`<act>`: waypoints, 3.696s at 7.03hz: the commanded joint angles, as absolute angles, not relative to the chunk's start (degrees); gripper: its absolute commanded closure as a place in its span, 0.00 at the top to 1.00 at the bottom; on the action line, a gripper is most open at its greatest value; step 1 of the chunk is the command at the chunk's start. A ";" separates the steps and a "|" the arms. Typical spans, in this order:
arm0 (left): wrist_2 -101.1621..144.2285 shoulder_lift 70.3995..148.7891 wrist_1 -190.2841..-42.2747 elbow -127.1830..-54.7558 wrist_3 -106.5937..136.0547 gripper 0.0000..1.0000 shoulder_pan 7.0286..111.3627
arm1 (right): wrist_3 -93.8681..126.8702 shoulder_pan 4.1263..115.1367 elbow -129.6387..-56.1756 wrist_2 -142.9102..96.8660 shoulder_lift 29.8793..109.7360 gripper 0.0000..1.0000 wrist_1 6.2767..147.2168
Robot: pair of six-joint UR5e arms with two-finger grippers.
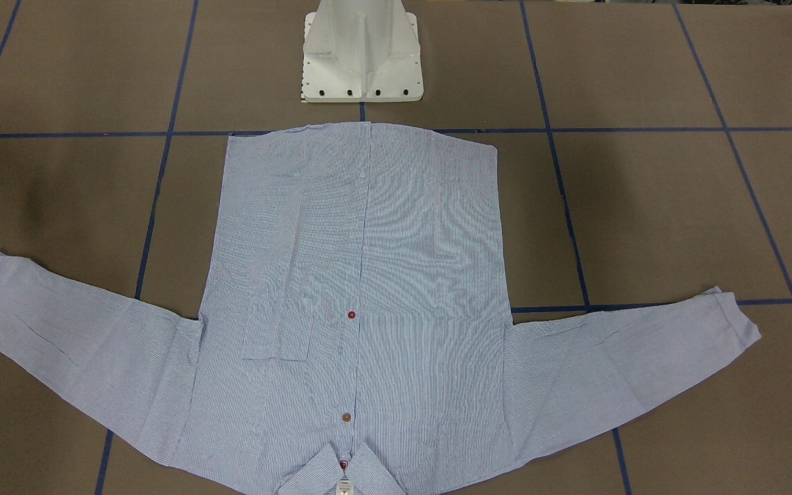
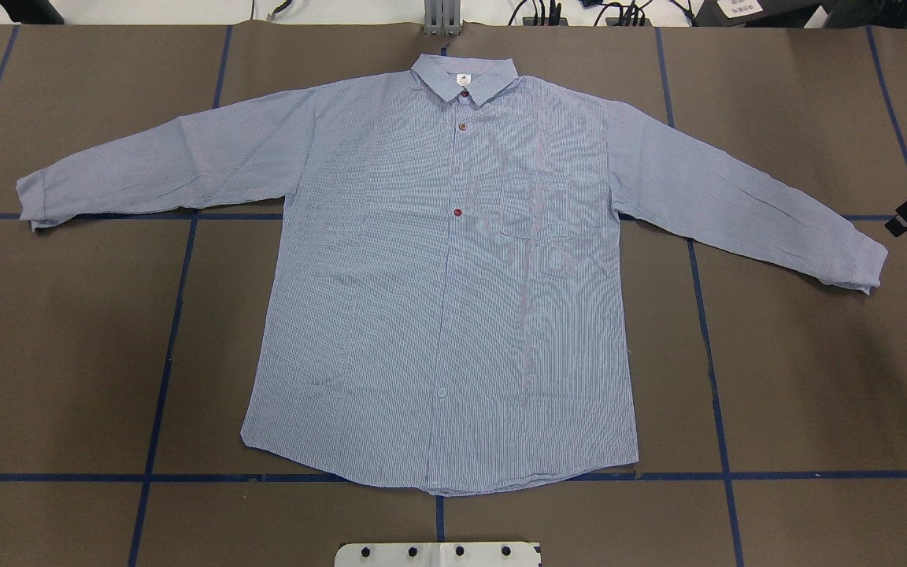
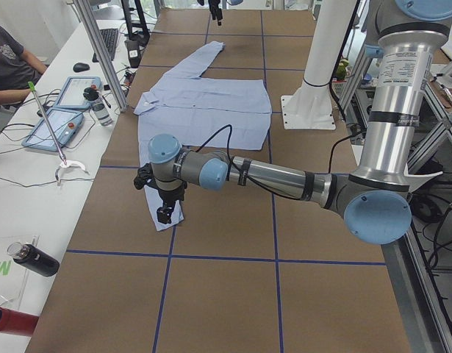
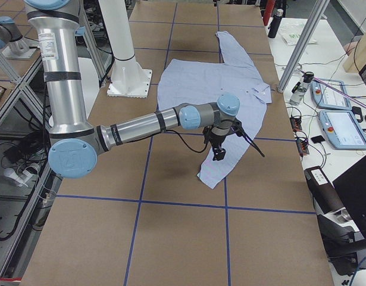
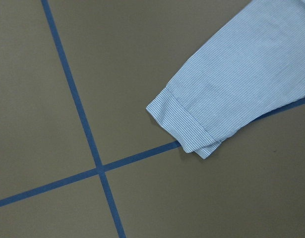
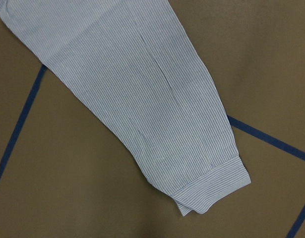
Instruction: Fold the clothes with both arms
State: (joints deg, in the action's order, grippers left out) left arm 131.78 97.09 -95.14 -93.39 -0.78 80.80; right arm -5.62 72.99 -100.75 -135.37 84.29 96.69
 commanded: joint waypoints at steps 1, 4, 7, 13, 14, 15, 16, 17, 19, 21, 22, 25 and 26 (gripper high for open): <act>131.31 97.47 -94.66 -94.38 -0.70 1.00 81.04 | -5.28 73.74 -100.28 -136.32 84.46 1.00 96.59; 130.35 97.03 -94.92 -98.52 -0.79 1.00 80.77 | -5.27 74.09 -100.19 -136.14 85.08 1.00 90.10; 130.17 97.03 -95.27 -98.96 -0.70 1.00 80.86 | -4.92 74.09 -96.61 -136.05 84.64 1.00 86.60; 133.77 96.42 -95.71 -99.14 -0.70 1.00 80.86 | 24.50 72.52 -94.22 -136.76 85.78 1.00 82.97; 133.86 96.42 -95.71 -99.31 -0.70 1.00 80.86 | 36.18 69.46 -93.17 -136.24 85.78 0.98 79.84; 136.12 96.42 -95.71 -99.14 -0.62 1.00 80.86 | 45.09 68.82 -90.99 -136.32 86.13 0.96 73.19; 139.27 96.24 -95.36 -98.79 -0.44 1.00 80.86 | 50.05 67.51 -89.66 -135.88 87.52 0.96 67.21; 139.48 96.24 -95.27 -99.05 0.78 1.00 80.95 | 52.36 67.07 -89.47 -134.49 89.19 0.96 63.67; 144.11 96.24 -95.54 -99.05 5.79 1.00 80.86 | 55.02 66.53 -89.30 -133.33 91.22 0.94 61.44; 144.41 96.68 -95.71 -99.75 5.89 1.00 80.77 | 55.89 65.31 -86.49 -133.33 91.14 0.94 59.60; 144.14 96.85 -96.32 -99.49 5.63 1.00 80.68 | 56.25 64.26 -86.40 -133.33 91.14 0.94 59.42; 144.14 97.03 -97.12 -99.58 5.62 1.00 80.51 | 56.25 63.11 -84.73 -133.24 90.44 0.93 59.33; 143.97 96.94 -97.12 -99.67 5.45 1.00 80.51 | 56.42 63.11 -84.55 -133.16 90.44 0.87 59.41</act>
State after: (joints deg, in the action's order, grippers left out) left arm 144.12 96.98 -97.09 -99.60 5.59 80.53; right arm 56.26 63.19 -84.79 -133.23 90.49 59.39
